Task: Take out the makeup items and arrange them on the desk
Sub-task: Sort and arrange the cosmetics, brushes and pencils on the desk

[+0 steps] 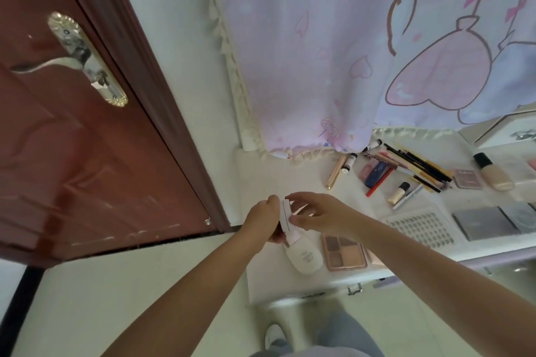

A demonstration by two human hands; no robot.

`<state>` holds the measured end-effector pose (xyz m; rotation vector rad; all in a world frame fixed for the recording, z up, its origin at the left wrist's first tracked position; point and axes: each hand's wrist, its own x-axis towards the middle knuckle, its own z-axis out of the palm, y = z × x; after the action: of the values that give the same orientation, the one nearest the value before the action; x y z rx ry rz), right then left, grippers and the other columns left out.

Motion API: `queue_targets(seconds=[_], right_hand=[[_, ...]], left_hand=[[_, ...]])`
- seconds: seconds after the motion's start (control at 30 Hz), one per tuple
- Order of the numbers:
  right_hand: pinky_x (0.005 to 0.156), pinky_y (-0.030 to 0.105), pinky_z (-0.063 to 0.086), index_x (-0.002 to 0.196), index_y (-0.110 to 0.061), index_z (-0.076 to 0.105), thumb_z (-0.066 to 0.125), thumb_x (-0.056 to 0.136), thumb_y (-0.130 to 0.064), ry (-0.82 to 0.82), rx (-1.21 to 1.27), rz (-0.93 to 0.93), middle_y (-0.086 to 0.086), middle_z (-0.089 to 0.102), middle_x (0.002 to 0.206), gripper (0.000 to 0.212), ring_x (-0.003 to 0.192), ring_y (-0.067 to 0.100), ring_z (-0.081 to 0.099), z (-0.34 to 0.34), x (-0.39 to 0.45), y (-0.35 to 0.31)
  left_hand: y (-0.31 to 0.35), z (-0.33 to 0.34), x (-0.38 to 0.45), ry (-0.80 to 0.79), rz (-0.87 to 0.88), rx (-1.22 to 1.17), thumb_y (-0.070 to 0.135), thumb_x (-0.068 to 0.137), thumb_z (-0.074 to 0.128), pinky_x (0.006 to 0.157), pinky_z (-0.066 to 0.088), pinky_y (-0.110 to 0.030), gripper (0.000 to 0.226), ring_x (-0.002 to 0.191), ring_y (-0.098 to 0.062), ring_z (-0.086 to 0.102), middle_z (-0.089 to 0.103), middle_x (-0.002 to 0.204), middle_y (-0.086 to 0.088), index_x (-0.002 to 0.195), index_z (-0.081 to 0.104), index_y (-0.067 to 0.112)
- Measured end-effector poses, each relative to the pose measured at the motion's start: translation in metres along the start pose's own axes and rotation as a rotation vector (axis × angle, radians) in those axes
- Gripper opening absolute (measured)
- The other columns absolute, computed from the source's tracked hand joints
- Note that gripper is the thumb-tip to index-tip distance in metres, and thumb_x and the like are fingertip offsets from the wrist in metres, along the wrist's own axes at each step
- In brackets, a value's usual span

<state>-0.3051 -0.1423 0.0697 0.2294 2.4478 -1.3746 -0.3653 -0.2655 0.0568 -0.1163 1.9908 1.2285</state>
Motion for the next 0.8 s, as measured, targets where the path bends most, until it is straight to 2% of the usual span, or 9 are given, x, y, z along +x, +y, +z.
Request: queue_targets(seconds=[0.07, 0.17, 0.27, 0.37, 0.5, 0.67, 0.73, 0.8], right_hand=[[0.072, 0.009, 0.046, 0.123, -0.02, 0.049, 0.064, 0.081, -0.02, -0.007, 0.008, -0.004, -0.009, 0.056, 0.101, 0.044, 0.086, 0.004, 0.059, 0.005, 0.004, 0.003], [0.074, 0.012, 0.048, 0.117, -0.016, 0.05, 0.068, 0.074, -0.011, 0.003, -0.026, -0.047, -0.008, 0.054, 0.1, 0.046, 0.087, 0.006, 0.058, 0.016, 0.008, 0.008], [0.077, 0.015, 0.048, 0.109, -0.018, 0.046, 0.067, 0.071, -0.007, -0.001, -0.048, -0.075, -0.012, 0.05, 0.098, 0.045, 0.09, 0.005, 0.054, 0.026, 0.013, 0.017], [0.078, 0.02, 0.05, 0.1, -0.02, 0.039, 0.067, 0.07, 0.0, 0.015, 0.045, -0.039, -0.013, 0.047, 0.095, 0.045, 0.091, 0.011, 0.054, 0.032, 0.02, 0.028], [0.076, 0.021, 0.048, 0.107, -0.017, 0.038, 0.065, 0.069, 0.005, 0.027, 0.066, 0.026, 0.0, 0.045, 0.104, 0.051, 0.094, 0.018, 0.053, 0.041, 0.031, 0.047], [0.076, 0.012, 0.044, 0.118, -0.008, 0.045, 0.066, 0.07, 0.0, 0.023, -0.066, 0.078, 0.007, 0.047, 0.115, 0.053, 0.098, 0.015, 0.052, 0.047, 0.046, 0.063], [0.084, 0.012, 0.038, 0.12, -0.007, 0.047, 0.066, 0.072, -0.004, 0.007, -0.198, 0.041, 0.007, 0.049, 0.12, 0.052, 0.107, 0.018, 0.051, 0.049, 0.052, 0.065], [0.088, 0.013, 0.029, 0.123, -0.009, 0.047, 0.065, 0.074, -0.008, -0.037, -0.333, 0.006, 0.005, 0.05, 0.125, 0.052, 0.116, 0.02, 0.046, 0.052, 0.059, 0.065]], left_hand=[[-0.007, -0.003, 0.001, -0.009, -0.056, -0.057, 0.022, 0.094, 0.025, 0.036, 0.04, -0.018, 0.034, 0.047, -0.019, 0.05, 0.054, 0.067, -0.009, 0.096, 0.054, 0.005], [-0.021, -0.006, 0.005, -0.05, -0.107, -0.165, 0.028, 0.097, 0.025, 0.034, 0.041, -0.015, 0.036, 0.051, -0.018, 0.051, 0.055, 0.067, -0.009, 0.094, 0.054, 0.007], [-0.037, -0.011, 0.01, -0.071, -0.129, -0.247, 0.038, 0.098, 0.023, 0.036, 0.043, -0.014, 0.044, 0.054, -0.016, 0.05, 0.055, 0.068, -0.007, 0.086, 0.055, 0.01], [-0.056, -0.019, 0.016, -0.12, -0.113, -0.255, 0.046, 0.097, 0.023, 0.04, 0.042, -0.017, 0.048, 0.051, -0.014, 0.048, 0.053, 0.063, -0.006, 0.077, 0.053, 0.014], [-0.088, -0.028, 0.025, -0.227, -0.147, -0.388, 0.042, 0.096, 0.032, 0.044, 0.044, -0.018, 0.045, 0.048, -0.011, 0.051, 0.058, 0.053, -0.001, 0.075, 0.055, 0.01], [-0.123, -0.031, 0.037, -0.289, -0.039, -0.452, 0.024, 0.095, 0.042, 0.072, 0.052, -0.016, 0.026, 0.077, -0.013, 0.057, 0.06, 0.086, -0.006, 0.089, 0.06, 0.006], [-0.13, -0.031, 0.038, -0.216, 0.064, -0.302, 0.014, 0.091, 0.052, 0.076, 0.051, -0.014, 0.017, 0.084, -0.012, 0.058, 0.06, 0.095, -0.006, 0.1, 0.06, 0.002], [-0.136, -0.028, 0.038, -0.083, 0.169, -0.076, 0.01, 0.081, 0.066, 0.073, 0.05, -0.011, 0.03, 0.087, -0.01, 0.058, 0.058, 0.099, 0.001, 0.109, 0.057, 0.004]])
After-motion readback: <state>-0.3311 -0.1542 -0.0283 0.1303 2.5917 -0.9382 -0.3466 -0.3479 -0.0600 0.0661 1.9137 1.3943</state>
